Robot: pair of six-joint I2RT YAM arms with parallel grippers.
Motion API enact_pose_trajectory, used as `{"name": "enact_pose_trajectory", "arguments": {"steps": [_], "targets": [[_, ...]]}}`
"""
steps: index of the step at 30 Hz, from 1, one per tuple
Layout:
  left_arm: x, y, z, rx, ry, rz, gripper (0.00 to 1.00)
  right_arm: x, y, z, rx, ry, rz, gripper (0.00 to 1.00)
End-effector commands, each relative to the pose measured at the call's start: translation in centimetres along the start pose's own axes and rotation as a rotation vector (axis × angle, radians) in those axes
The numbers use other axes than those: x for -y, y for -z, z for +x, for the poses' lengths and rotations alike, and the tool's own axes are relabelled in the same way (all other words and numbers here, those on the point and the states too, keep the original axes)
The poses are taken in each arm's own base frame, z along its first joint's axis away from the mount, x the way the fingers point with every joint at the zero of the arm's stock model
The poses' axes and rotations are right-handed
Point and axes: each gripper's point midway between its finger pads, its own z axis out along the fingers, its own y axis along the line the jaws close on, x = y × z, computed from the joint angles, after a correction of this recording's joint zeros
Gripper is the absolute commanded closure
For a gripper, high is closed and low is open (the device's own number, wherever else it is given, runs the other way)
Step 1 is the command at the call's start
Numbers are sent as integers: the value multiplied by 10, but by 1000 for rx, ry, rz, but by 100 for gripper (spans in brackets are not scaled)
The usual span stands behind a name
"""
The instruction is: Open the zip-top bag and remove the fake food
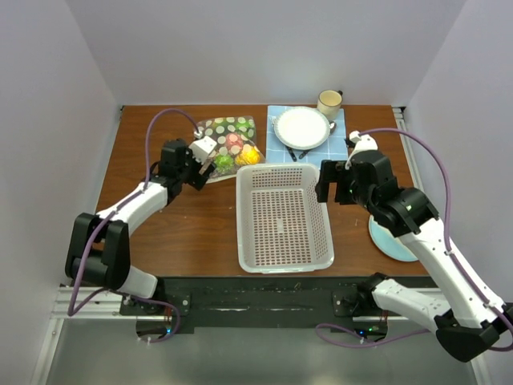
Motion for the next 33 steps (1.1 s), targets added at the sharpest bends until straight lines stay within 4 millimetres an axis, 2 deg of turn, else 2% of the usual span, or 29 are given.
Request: {"name": "enact_pose_trajectory", "arguments": {"steps": [1, 10, 14, 20, 22, 23, 24, 27, 30, 33], "targets": [[11, -15, 16, -5, 1, 22, 2, -3, -5, -9, 37, 2, -1, 4], [24, -26, 27, -24, 4, 77, 3, -6, -11, -10, 33, 9, -4, 4], [24, -33, 23, -16, 9, 76, 5, -12, -13, -8, 32, 5, -31, 6], [21, -54, 23, -25, 14, 55, 16, -17, -14, -6, 30, 1, -56, 10], [21, -59, 21, -24, 13, 50, 25, -18, -13, -5, 30, 2, -65, 11], [21, -60, 19, -20, 11, 52, 34, -19, -13, -4, 28, -1, -69, 13], [23, -60, 19, -18, 12, 59, 54, -19, -13, -2, 24, 1, -71, 13], [20, -58, 11, 3, 14, 52, 80, -19, -14, 3, 16, 0, -77, 16], [17, -48, 3, 24, 15, 44, 99, -19, -16, 10, 4, 0, -80, 18], [11, -28, -14, 71, 17, 37, 100, -21, -19, 11, -1, 6, -85, 21]]}}
